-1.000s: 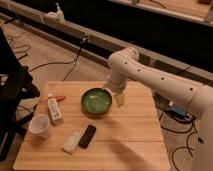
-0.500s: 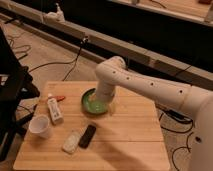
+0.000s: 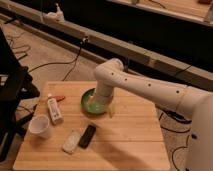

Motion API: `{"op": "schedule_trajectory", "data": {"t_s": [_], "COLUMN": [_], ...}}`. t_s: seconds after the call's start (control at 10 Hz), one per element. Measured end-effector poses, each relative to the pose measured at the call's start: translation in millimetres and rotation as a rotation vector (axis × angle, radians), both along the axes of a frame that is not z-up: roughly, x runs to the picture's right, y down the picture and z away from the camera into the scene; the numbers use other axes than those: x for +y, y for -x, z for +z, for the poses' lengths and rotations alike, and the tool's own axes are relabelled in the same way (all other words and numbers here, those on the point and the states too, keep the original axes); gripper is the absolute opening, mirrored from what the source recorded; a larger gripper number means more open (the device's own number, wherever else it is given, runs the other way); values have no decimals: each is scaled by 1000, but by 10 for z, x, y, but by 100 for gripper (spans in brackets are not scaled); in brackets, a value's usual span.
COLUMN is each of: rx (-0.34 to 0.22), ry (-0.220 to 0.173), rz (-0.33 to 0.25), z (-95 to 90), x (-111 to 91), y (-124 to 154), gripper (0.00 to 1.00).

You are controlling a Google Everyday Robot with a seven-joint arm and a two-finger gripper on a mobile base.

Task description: Place the eraser in the ceramic cup

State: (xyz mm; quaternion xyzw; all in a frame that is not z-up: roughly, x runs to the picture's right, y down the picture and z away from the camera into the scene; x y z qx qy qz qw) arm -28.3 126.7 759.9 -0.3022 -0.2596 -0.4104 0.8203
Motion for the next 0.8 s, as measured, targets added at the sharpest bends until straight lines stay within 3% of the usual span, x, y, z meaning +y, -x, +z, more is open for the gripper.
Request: {"op": "schedule_trajectory", "data": {"t_s": [0.1,0.4,0.6,0.8], "rx": [-29,-81,-107,-117], "ry": [34,108,164,225], "rz": [-41,-79,-57,21], "z": [57,216,334,484], "x": [178,560,795,986], "y": [112,312,393,368], "gripper": [80,80,80,80]}}
